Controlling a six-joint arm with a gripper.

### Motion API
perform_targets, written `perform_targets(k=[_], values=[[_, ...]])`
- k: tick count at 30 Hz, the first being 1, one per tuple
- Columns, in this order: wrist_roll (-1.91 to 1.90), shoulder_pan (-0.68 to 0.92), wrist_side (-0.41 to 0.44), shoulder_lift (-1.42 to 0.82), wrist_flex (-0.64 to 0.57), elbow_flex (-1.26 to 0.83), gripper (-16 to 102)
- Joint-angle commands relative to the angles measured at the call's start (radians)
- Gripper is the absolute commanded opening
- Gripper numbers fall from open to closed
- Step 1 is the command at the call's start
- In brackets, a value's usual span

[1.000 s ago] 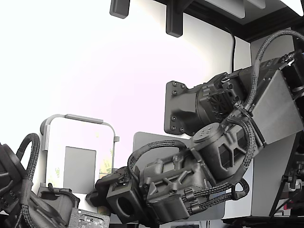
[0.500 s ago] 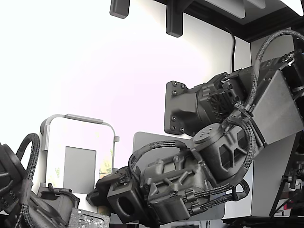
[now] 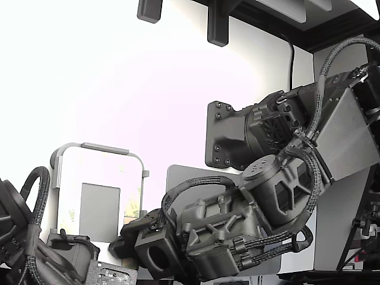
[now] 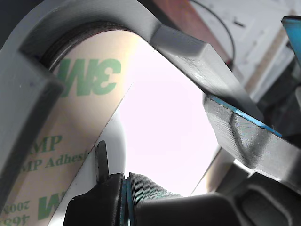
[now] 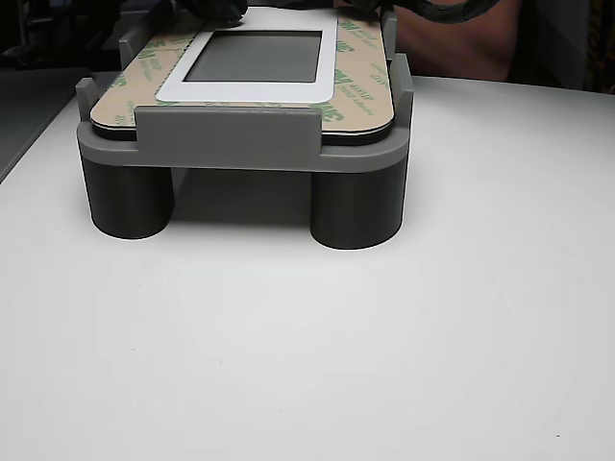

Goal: Peel off protective film from adhesive tape.

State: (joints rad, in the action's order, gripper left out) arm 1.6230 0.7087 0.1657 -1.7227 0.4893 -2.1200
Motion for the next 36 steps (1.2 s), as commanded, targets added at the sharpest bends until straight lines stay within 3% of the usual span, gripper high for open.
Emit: perform_targets(k=[1,36], values=[[-0.002,-0.006,-0.002,-0.029,-0.006,0.017,-10],[0.020,-0.015,-0.005,-0.020,-0.023,0.018,-10]])
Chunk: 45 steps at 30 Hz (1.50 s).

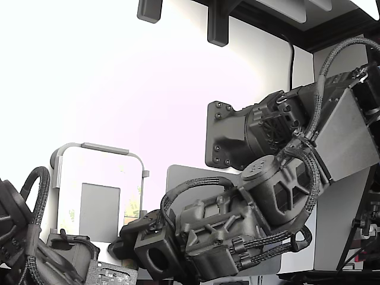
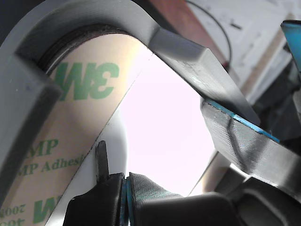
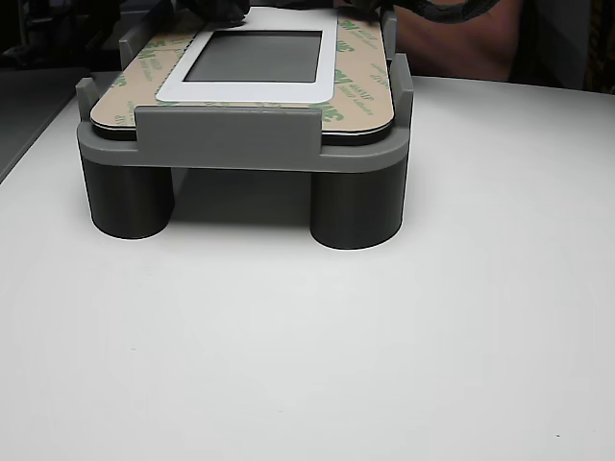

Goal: Peel off protective film from adhesive tape.

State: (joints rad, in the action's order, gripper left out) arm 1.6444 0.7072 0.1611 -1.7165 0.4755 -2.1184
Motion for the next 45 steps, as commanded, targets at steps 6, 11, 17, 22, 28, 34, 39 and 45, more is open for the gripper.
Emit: perform_targets(k=[6,11,17,22,28,34,39,45], values=[[-0.009,-0.006,0.009,-0.031,-0.008,0.011,-10],[-0.014,-0.005,0.012,-0.034,-0.008,0.008,-10],[-0.020,-0.002,0.011,-0.035,-0.003,0.008,-10],[-0.026,0.003,0.014,-0.035,0.002,0.012,-10],[-0.029,0.006,0.012,-0.035,0.008,0.015,-10],[-0.032,0.009,0.012,-0.035,0.006,0.014,-10],[-0.037,0.012,0.009,-0.035,0.003,0.014,-10],[-0.043,0.017,0.006,-0.034,-0.002,0.014,-10]])
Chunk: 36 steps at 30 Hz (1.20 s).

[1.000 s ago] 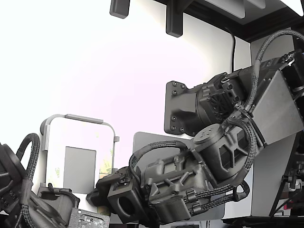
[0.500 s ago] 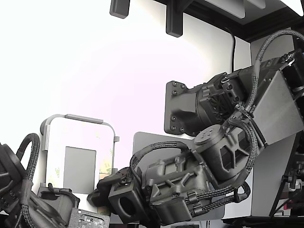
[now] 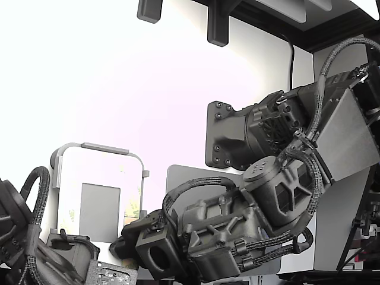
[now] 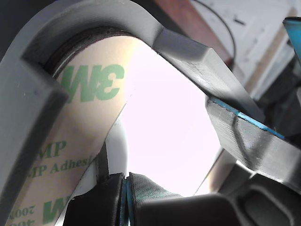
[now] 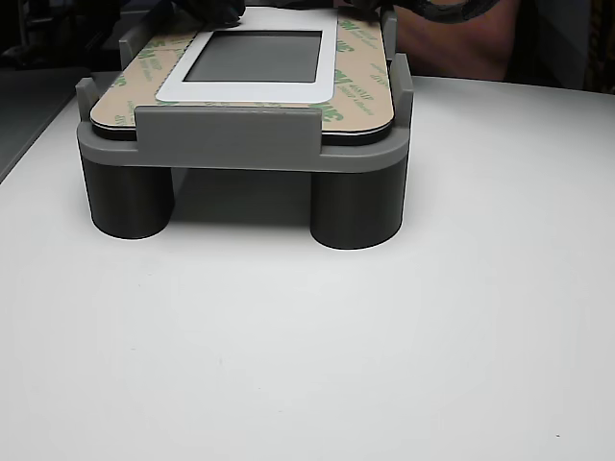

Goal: Peel off protective film from adhesive tape.

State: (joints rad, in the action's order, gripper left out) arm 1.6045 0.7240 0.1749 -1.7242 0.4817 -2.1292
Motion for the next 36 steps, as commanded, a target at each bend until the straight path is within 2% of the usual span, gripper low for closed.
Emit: perform_targets(k=[1,36], values=[[-0.006,0.003,-0.006,-0.026,-0.008,0.025,-10],[-0.011,0.020,-0.018,-0.023,-0.015,0.021,-10]])
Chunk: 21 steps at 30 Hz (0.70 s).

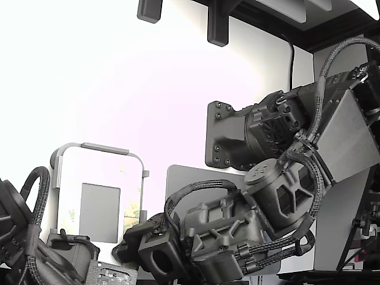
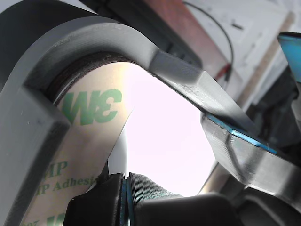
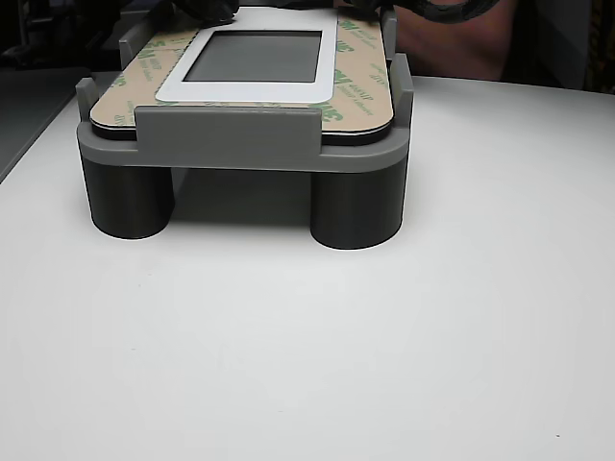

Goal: Peel off protective film from adhesive tape.

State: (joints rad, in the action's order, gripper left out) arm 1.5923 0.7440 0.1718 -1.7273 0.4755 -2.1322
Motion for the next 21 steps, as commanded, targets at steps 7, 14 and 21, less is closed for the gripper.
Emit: perform_targets(k=[7,14,21], values=[[0.011,0.000,-0.023,-0.008,-0.012,0.038,-10],[0.011,0.003,-0.026,0.003,-0.017,0.044,-10],[0.012,0.009,-0.025,0.020,-0.011,0.069,-10]])
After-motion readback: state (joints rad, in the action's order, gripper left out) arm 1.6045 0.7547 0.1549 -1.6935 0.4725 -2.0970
